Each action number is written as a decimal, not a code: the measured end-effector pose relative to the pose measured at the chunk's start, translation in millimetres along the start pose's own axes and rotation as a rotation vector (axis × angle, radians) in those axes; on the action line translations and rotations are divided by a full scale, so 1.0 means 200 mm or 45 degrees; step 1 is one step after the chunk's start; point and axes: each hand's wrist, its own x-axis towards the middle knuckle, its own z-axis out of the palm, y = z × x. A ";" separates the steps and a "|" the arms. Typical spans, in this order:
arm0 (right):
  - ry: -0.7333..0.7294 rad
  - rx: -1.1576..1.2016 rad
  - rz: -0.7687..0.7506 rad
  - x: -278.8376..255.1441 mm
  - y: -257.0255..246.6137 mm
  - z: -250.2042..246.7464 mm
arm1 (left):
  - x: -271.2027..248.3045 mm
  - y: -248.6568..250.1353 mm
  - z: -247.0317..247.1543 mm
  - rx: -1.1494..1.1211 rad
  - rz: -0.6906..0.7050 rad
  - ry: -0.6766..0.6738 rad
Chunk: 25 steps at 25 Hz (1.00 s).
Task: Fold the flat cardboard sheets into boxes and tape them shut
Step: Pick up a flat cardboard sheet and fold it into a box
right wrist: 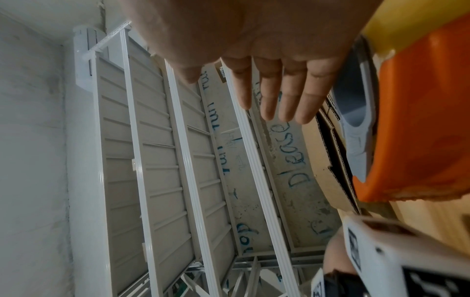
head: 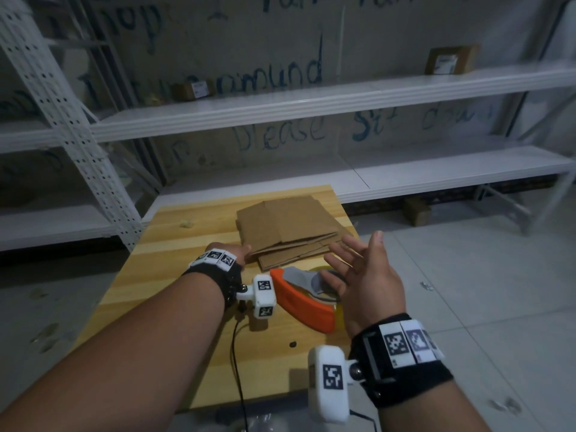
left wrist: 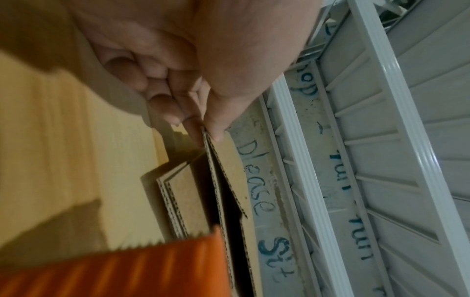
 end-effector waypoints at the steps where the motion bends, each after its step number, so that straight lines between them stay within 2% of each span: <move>1: 0.000 0.009 0.005 0.00 0.00 0.00 | -0.01 -0.01 -0.03 -0.057 -0.029 0.015; 5: -0.018 0.036 0.031 -0.02 0.04 0.03 | -0.09 -0.17 -0.16 -0.456 -0.164 0.066; 7: -0.035 0.024 0.034 -0.05 0.05 0.03 | -0.17 -0.22 -0.22 -0.719 -0.157 0.036; 11: -0.048 0.019 0.023 -0.10 0.05 0.02 | -0.41 -0.30 -0.35 -0.995 -0.139 0.017; 18: -0.084 -0.046 -0.004 -0.20 0.15 0.06 | -0.76 -0.57 -0.53 -1.226 -0.043 0.068; 22: -0.162 -0.064 0.030 -0.29 0.25 0.18 | -0.82 -0.71 -0.65 -1.292 -0.055 0.097; 25: -0.233 -0.127 0.063 -0.31 0.33 0.24 | -0.80 -0.70 -0.72 -1.300 -0.024 0.121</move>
